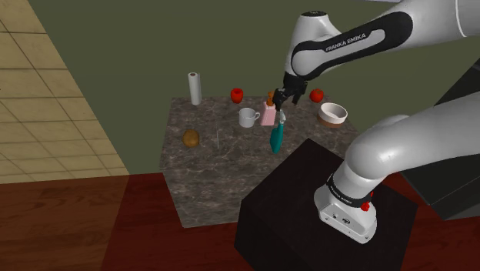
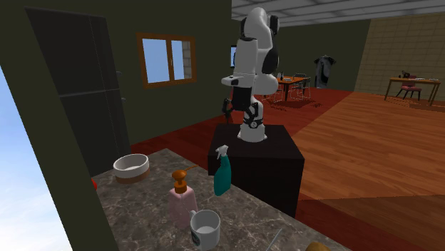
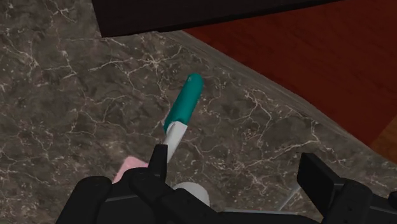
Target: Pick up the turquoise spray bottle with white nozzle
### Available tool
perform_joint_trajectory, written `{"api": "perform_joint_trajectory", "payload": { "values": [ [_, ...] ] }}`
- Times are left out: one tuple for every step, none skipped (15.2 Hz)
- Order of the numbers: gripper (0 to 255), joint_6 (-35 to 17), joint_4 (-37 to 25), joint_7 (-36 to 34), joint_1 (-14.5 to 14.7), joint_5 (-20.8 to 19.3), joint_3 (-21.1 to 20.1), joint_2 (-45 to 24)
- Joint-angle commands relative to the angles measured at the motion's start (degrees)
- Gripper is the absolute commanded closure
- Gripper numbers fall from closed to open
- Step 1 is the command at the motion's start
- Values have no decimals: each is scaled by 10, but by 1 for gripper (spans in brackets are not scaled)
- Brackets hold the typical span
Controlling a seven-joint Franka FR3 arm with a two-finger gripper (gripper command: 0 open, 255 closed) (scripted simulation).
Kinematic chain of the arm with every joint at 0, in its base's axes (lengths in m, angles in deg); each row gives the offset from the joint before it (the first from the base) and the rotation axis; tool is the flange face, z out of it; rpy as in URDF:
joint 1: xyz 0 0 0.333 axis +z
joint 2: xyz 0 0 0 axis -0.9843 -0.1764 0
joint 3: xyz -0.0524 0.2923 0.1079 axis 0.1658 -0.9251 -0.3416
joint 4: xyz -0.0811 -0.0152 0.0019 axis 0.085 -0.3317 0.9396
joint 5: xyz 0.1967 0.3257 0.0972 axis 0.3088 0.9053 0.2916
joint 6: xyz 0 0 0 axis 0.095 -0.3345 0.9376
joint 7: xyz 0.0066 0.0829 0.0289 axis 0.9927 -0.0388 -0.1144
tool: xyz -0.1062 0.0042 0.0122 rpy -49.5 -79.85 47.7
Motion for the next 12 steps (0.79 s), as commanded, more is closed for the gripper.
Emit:
{"api": "perform_joint_trajectory", "payload": {
  "values": [
    [0, -52, 11, -9, -15, -13, 5, -38],
    [0, -77, 16, -14, -23, -20, 7, -56],
    [0, -103, 21, -20, -31, -27, 9, -76],
    [0, -128, 24, -26, -39, -35, 11, -96],
    [0, -154, 27, -32, -48, -43, 13, -118],
    [0, -179, 29, -40, -57, -52, 15, -141],
    [0, -200, 29, -46, -65, -61, 16, -160],
    [0, -211, 31, -49, -66, -63, 16, -170],
    [0, -222, 32, -51, -67, -66, 15, -179],
    [0, -233, 34, -54, -69, -69, 15, -189],
    [0, -244, 35, -57, -70, -73, 14, -199],
    [0, -255, 35, -60, -72, -76, 14, -209]
  ]
}}
